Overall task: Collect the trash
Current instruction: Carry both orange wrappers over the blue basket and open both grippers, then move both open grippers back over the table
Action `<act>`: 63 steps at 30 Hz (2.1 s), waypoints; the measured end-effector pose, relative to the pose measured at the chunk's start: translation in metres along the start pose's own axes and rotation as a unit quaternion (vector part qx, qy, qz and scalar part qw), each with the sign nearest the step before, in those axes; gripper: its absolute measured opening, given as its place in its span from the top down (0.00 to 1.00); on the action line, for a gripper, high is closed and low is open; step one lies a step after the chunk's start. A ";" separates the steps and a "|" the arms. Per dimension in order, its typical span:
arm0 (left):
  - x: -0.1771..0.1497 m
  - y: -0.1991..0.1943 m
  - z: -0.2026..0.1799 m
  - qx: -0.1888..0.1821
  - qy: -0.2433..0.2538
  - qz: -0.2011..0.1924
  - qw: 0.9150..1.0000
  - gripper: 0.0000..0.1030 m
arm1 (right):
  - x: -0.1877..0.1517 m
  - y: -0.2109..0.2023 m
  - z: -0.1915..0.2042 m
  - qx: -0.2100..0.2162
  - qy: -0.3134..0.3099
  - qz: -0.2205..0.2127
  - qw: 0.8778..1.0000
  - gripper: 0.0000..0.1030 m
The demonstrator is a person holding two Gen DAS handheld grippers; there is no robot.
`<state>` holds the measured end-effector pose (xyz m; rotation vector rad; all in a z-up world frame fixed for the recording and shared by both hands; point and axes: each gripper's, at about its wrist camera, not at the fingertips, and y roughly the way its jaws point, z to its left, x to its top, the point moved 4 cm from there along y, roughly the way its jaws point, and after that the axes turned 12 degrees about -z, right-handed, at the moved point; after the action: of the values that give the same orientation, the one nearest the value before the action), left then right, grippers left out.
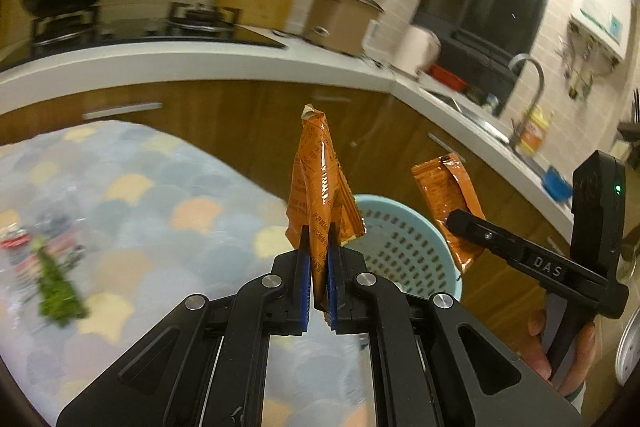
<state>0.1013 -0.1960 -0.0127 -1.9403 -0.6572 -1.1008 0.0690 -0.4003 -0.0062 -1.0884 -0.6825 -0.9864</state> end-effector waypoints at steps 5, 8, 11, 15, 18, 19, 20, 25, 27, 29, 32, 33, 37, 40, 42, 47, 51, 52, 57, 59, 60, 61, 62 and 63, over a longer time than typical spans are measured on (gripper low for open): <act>-0.010 0.040 -0.030 -0.021 0.022 0.028 0.999 0.96 | -0.007 0.003 -0.043 -0.040 0.020 0.005 0.999 0.70; -0.015 0.061 -0.045 -0.033 0.026 0.044 0.998 0.96 | -0.012 0.003 -0.062 -0.057 0.024 0.007 0.998 0.70; -0.021 0.078 -0.057 -0.042 0.031 0.058 0.997 0.96 | -0.015 0.006 -0.076 -0.071 0.029 0.010 0.997 0.70; -0.029 0.098 -0.071 -0.050 0.043 0.074 0.995 0.93 | -0.018 0.012 -0.090 -0.086 0.042 0.017 0.995 0.69; -0.034 0.107 -0.073 -0.049 0.042 0.083 0.994 0.65 | -0.022 0.020 -0.102 -0.100 0.059 0.028 0.993 0.59; -0.035 0.109 -0.073 -0.047 0.040 0.084 0.995 0.59 | -0.023 0.021 -0.105 -0.101 0.062 0.029 0.993 0.53; -0.036 0.111 -0.073 -0.045 0.041 0.083 0.995 0.53 | -0.024 0.022 -0.108 -0.104 0.064 0.029 0.992 0.53; -0.044 0.121 -0.068 -0.038 0.039 0.097 0.994 0.53 | -0.031 0.031 -0.118 -0.111 0.074 0.040 0.990 0.53; -0.046 0.121 -0.064 -0.036 0.039 0.097 0.994 0.53 | -0.033 0.031 -0.119 -0.113 0.075 0.041 0.990 0.53; -0.046 0.121 -0.063 -0.037 0.038 0.099 0.994 0.53 | -0.034 0.031 -0.120 -0.113 0.078 0.041 0.990 0.53; -0.047 0.118 -0.060 -0.038 0.036 0.098 0.994 0.53 | -0.033 0.030 -0.117 -0.112 0.075 0.040 0.990 0.53; -0.046 0.117 -0.059 -0.038 0.035 0.096 0.994 0.53 | -0.032 0.030 -0.115 -0.109 0.073 0.039 0.991 0.53; -0.043 0.106 -0.050 -0.034 0.028 0.088 0.995 0.53 | -0.028 0.030 -0.099 -0.100 0.057 0.037 0.993 0.53; -0.037 0.093 -0.039 -0.029 0.017 0.074 0.997 0.53 | -0.024 0.031 -0.079 -0.091 0.035 0.032 0.995 0.53; -0.032 0.083 -0.030 -0.024 0.011 0.063 0.998 0.53 | -0.021 0.032 -0.061 -0.083 0.015 0.026 0.996 0.53; -0.015 0.045 0.002 0.000 -0.009 0.024 1.000 0.52 | -0.015 0.035 -0.011 -0.052 -0.027 0.014 0.998 0.53; -0.001 0.007 0.036 0.033 -0.023 -0.008 0.999 0.52 | -0.014 0.041 0.040 -0.012 -0.061 0.011 0.998 0.53; 0.003 -0.001 0.042 0.041 -0.025 -0.015 0.999 0.52 | -0.015 0.043 0.054 -0.003 -0.070 0.011 0.997 0.53; 0.017 -0.048 0.087 0.088 -0.035 -0.048 0.994 0.47 | -0.023 0.052 0.119 0.049 -0.106 0.014 0.993 0.56; 0.023 -0.068 0.107 0.108 -0.044 -0.063 0.991 0.45 | -0.029 0.059 0.150 0.068 -0.124 0.019 0.990 0.58; 0.025 -0.080 0.120 0.120 -0.049 -0.070 0.989 0.44 | -0.033 0.063 0.166 0.078 -0.134 0.023 0.988 0.59; 0.027 -0.088 0.129 0.130 -0.053 -0.075 0.987 0.44 | -0.036 0.066 0.176 0.085 -0.140 0.026 0.986 0.61; 0.029 -0.095 0.139 0.140 -0.057 -0.079 0.985 0.43 | -0.040 0.069 0.191 0.095 -0.149 0.030 0.984 0.62; 0.030 -0.102 0.147 0.150 -0.059 -0.082 0.984 0.42 | -0.043 0.071 0.202 0.101 -0.156 0.032 0.982 0.63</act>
<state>0.1075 -0.0161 0.0071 -1.7235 -1.0027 -0.9276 0.1168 -0.1875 -0.0029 -1.0876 -0.9730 -0.6797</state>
